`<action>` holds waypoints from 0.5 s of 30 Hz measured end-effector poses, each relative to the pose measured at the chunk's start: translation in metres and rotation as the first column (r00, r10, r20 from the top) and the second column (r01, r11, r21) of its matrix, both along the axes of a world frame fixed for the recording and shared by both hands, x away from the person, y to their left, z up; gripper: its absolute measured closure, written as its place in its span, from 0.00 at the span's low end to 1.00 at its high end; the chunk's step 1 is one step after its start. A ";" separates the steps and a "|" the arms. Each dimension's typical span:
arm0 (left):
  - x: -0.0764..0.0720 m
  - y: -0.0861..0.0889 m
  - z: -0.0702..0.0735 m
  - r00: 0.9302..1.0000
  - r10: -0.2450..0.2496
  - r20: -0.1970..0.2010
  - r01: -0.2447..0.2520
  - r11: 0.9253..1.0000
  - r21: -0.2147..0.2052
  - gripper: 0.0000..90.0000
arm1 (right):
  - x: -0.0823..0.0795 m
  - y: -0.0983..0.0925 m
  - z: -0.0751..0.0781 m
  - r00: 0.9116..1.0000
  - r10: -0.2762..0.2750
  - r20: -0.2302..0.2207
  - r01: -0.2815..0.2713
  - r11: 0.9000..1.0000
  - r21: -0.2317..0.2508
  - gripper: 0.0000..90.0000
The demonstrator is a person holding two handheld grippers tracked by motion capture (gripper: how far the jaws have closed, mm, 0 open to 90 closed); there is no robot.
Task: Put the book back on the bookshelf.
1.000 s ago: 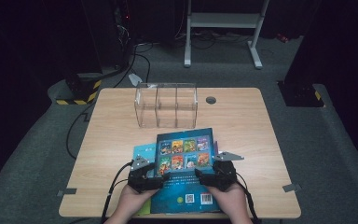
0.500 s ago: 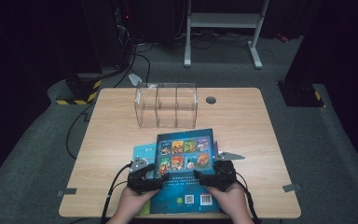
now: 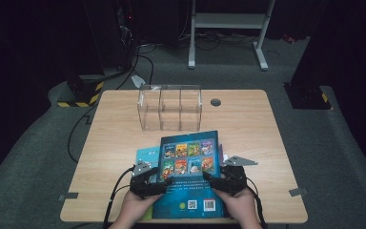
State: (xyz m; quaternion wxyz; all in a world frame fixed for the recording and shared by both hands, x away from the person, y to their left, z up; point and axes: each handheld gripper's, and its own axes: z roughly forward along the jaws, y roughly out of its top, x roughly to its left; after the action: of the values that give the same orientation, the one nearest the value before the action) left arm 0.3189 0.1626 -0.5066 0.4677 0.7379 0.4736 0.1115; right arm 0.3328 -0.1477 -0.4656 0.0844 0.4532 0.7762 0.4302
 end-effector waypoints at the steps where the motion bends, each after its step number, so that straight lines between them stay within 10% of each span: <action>1: 0.000 0.000 0.000 1.000 0.001 -0.001 -0.001 1.000 -0.005 0.22 | -0.001 -0.001 0.000 1.000 0.004 0.007 -0.004 1.000 -0.001 0.46; 15: 0.003 0.004 -0.001 1.000 0.002 -0.022 -0.003 0.999 -0.048 0.17 | -0.008 0.001 0.007 0.997 0.006 0.076 -0.005 1.000 -0.018 0.48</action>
State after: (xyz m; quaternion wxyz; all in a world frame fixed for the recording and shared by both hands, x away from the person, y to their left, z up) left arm 0.3218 0.1668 -0.5075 0.4798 0.7271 0.4823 0.0925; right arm 0.3247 -0.1463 -0.4588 0.1168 0.4334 0.7776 0.4403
